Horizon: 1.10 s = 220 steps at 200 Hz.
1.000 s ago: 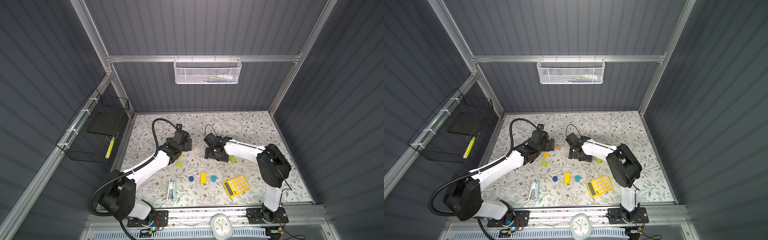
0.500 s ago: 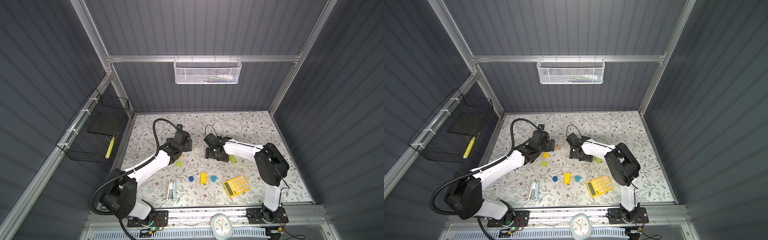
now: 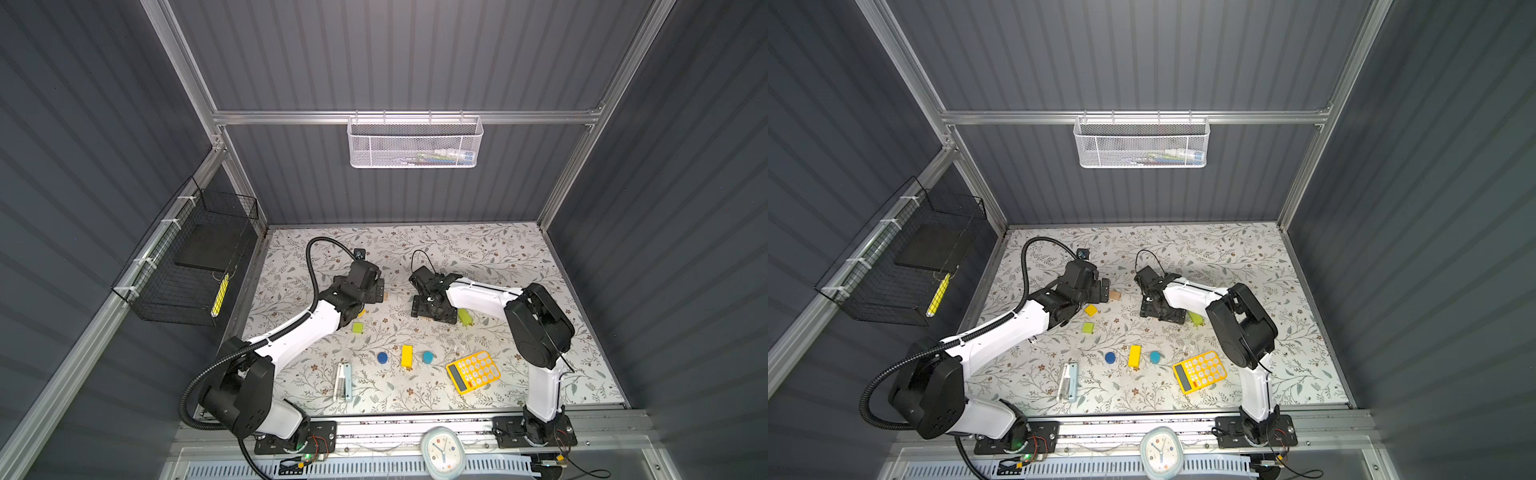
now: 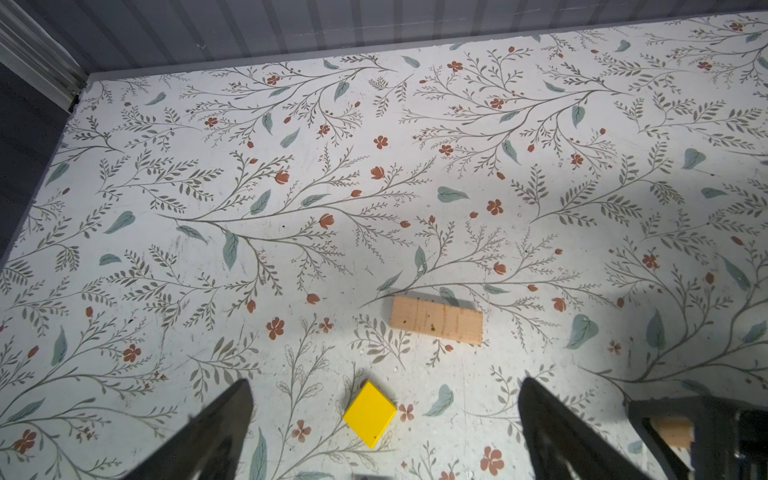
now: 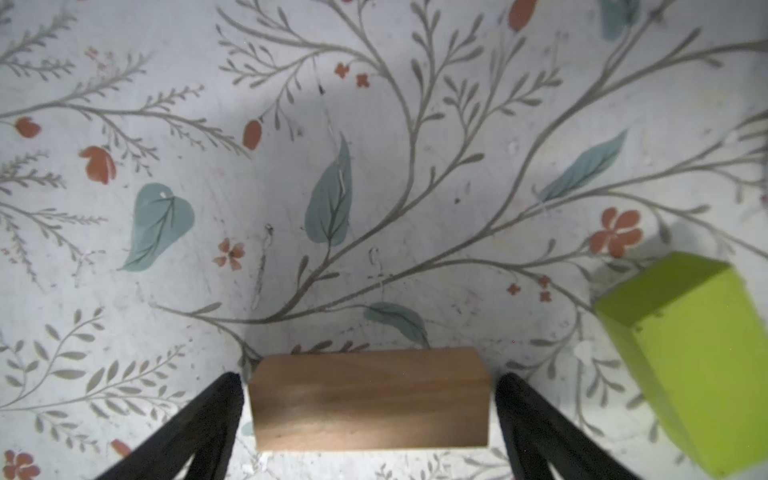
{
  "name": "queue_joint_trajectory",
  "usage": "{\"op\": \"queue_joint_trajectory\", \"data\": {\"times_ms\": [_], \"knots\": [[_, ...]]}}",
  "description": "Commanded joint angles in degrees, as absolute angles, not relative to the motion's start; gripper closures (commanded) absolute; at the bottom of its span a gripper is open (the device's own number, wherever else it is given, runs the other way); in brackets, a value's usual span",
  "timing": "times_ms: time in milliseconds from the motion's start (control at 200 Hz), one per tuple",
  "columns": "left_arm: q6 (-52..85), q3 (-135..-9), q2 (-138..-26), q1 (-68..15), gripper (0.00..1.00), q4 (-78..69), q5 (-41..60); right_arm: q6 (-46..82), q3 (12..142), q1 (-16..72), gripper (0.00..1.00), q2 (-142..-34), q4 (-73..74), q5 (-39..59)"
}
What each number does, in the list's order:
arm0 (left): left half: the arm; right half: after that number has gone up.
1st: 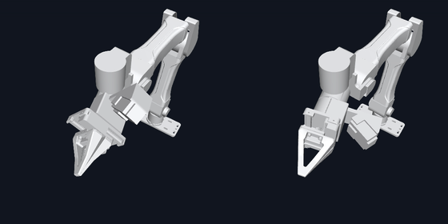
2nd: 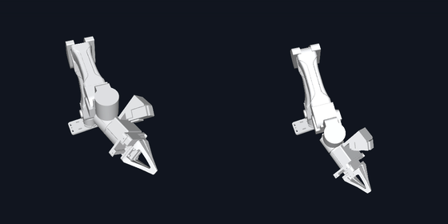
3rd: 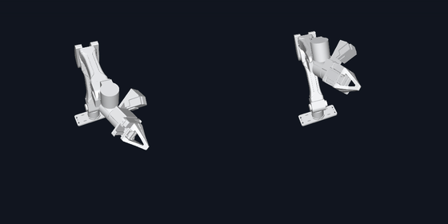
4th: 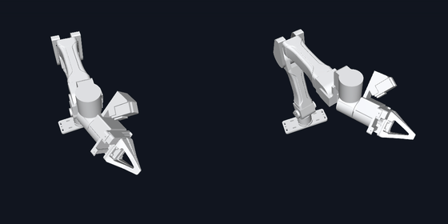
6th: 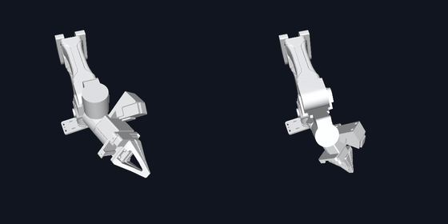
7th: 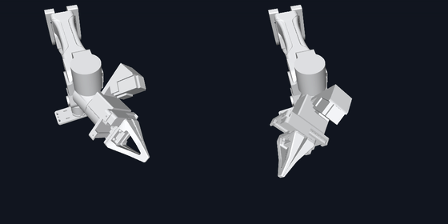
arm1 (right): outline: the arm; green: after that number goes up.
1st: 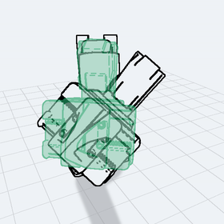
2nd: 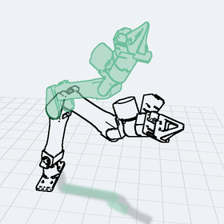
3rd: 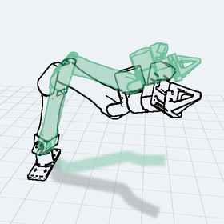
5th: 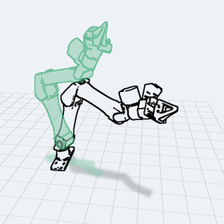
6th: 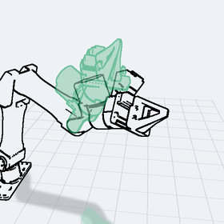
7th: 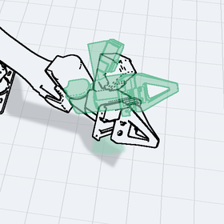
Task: Build the wood block tower
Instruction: 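Lower the open right gripper over the plain wooden bar and close, then lift the wooden bar with the right gripper toward the left gripper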
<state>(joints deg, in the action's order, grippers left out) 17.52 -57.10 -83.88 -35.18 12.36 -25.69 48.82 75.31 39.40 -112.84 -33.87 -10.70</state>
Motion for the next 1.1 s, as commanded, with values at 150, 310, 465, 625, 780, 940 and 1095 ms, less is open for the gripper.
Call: {"op": "queue_joint_trajectory", "data": {"times_ms": [150, 310, 465, 625, 780, 940, 1095], "knots": [[16.6, -57.4, -84.2, -35.3, 0.01, 11.6, -25.4, 48.2, 76.1, 39.7, 0.15, -114.2, -35.2, -10.8], [16.4, -57.3, -84.2, -35.3, 0.01, 11.7, -25.4, 48.0, 76.3, 40.0, 0.27, -114.7, -35.6, -10.8], [16.7, -57.4, -84.5, -35.3, 0.01, 11.5, -25.0, 46.9, 77.6, 40.0, 0.35, -114.9, -36.0, -10.8], [16.8, -58.0, -85.3, -35.3, 0.01, 11.3, -23.4, 44.9, 79.9, 39.8, 0.35, -115.3, -36.1, -10.7], [16.8, -58.2, -85.6, -35.3, 0.01, 11.9, -24.0, 42.5, 83.3, 39.2, 0.35, -116.9, -36.9, -10.8], [16.5, -58.0, -85.2, -35.3, 0.01, 11.8, -24.3, 40.4, 86.5, 38.2, 0.35, -119.1, -37.3, -10.2], [16.3, -57.9, -85.2, -35.3, 0.01, 11.8, -24.7, 38.1, 88.5, 37.4, 0.32, -121.0, -36.6, -9.4]]}}
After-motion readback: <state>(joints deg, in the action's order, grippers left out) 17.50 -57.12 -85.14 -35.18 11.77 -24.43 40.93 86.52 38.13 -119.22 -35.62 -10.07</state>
